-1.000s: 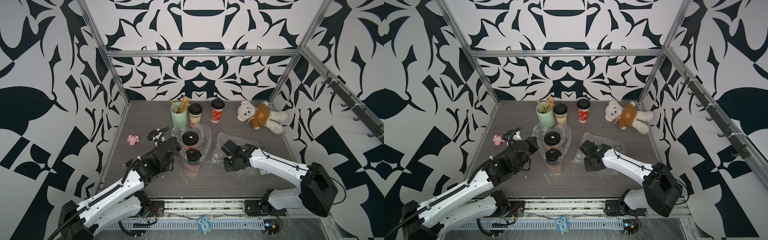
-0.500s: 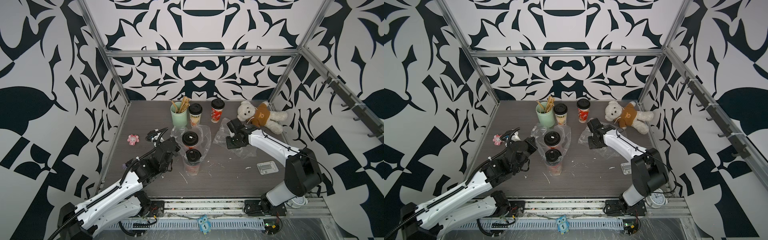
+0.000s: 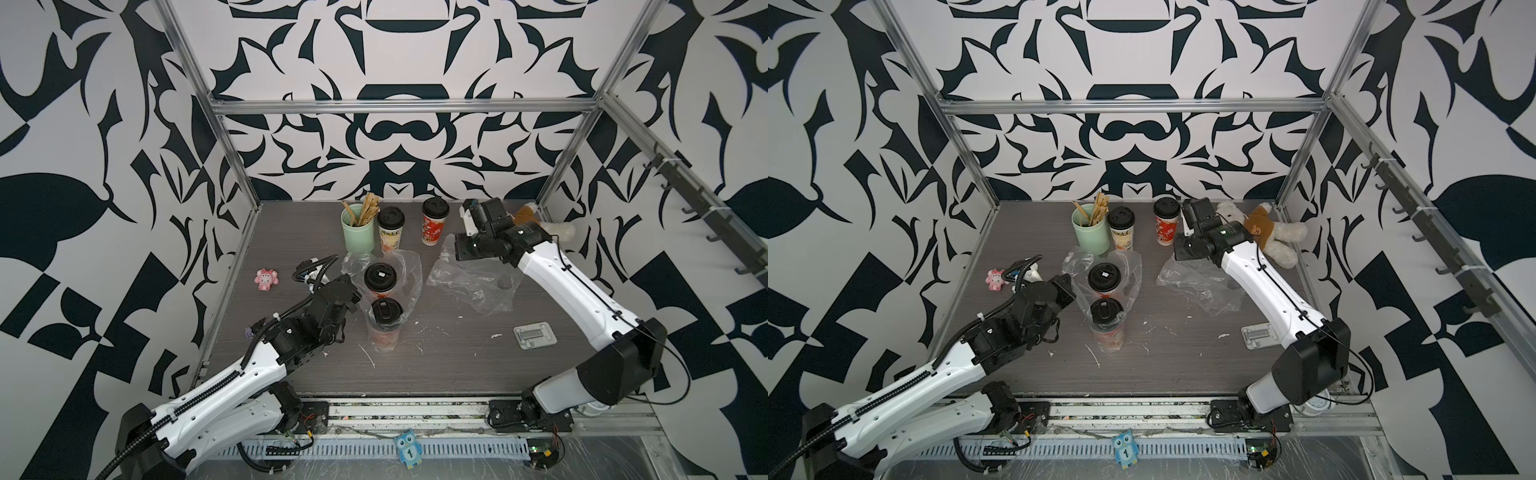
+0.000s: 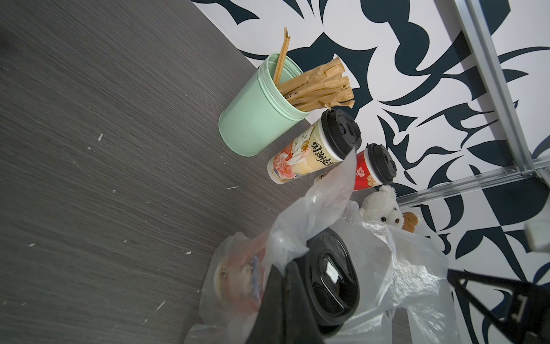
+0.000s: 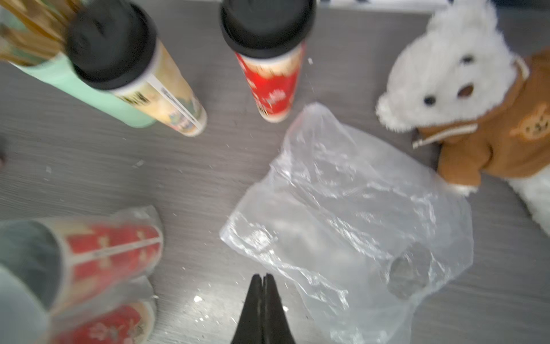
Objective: Pack milk tea into plastic carrier bags
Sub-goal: Move the plastic carrier bag to the center of the board, then pick up the straw from the container.
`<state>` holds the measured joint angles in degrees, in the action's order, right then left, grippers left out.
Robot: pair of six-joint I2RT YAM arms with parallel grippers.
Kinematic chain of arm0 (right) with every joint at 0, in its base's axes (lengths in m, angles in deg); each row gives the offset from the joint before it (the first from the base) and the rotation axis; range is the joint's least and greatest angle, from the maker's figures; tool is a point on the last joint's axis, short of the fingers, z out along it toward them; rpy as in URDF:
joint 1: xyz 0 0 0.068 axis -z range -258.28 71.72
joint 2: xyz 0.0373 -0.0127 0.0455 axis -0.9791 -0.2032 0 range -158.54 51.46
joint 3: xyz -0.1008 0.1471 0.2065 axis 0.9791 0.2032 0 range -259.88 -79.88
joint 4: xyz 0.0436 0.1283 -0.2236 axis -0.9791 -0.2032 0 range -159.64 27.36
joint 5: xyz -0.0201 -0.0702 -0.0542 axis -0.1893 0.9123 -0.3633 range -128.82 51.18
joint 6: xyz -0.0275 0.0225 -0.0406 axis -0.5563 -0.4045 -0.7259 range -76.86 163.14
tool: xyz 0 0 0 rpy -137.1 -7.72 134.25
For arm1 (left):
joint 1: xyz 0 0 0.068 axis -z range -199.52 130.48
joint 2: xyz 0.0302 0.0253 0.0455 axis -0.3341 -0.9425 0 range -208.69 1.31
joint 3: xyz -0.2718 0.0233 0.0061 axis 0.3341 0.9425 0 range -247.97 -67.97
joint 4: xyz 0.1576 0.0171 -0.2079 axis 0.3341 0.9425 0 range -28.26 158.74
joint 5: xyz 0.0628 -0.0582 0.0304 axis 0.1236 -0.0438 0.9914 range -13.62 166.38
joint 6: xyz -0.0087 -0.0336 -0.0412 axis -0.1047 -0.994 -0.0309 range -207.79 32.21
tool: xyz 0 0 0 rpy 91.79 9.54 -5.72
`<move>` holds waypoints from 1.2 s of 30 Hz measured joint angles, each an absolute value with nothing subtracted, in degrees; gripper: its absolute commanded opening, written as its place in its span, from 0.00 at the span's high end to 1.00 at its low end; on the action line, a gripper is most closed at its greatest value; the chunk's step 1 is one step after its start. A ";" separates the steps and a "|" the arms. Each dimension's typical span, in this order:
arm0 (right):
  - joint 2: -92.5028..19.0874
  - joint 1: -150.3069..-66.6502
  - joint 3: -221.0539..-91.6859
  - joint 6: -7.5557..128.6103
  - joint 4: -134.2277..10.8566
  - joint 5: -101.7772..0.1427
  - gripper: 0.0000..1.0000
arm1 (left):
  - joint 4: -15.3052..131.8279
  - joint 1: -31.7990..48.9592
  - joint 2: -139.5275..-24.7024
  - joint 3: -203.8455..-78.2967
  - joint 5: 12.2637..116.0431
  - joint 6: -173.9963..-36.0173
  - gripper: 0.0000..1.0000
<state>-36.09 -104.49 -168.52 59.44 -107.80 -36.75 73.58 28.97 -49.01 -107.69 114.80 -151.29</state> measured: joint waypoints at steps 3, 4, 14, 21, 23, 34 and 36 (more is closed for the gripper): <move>-42.98 -107.40 -180.08 58.61 -107.72 -38.28 0.84 | 73.56 28.97 -49.01 -107.69 114.99 -150.83 1.00; -45.93 -108.06 -184.13 58.21 -107.76 -38.96 0.76 | 73.56 28.97 -49.01 -107.69 115.04 -150.75 1.00; -79.87 -109.74 -228.45 54.48 -115.61 -44.36 0.56 | 73.58 28.97 -49.78 -107.69 115.67 -150.70 1.00; -86.47 -109.50 -232.65 54.89 -116.09 -48.80 0.51 | 73.64 28.93 -50.15 -107.69 116.02 -150.72 1.00; -86.21 -109.48 -230.75 55.24 -114.65 -50.22 0.51 | 73.80 28.93 -50.15 -107.69 116.06 -150.72 1.00; -86.03 -110.99 -229.89 56.53 -110.23 -53.39 0.52 | 74.08 28.93 -50.15 -107.69 116.09 -150.75 1.00; -86.03 -111.47 -229.89 56.55 -110.08 -53.60 0.54 | 74.08 28.93 -50.15 -107.69 116.09 -150.75 1.00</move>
<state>-86.03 -111.47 -229.89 56.55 -110.08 -53.60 74.08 28.93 -50.15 -107.69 116.09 -150.75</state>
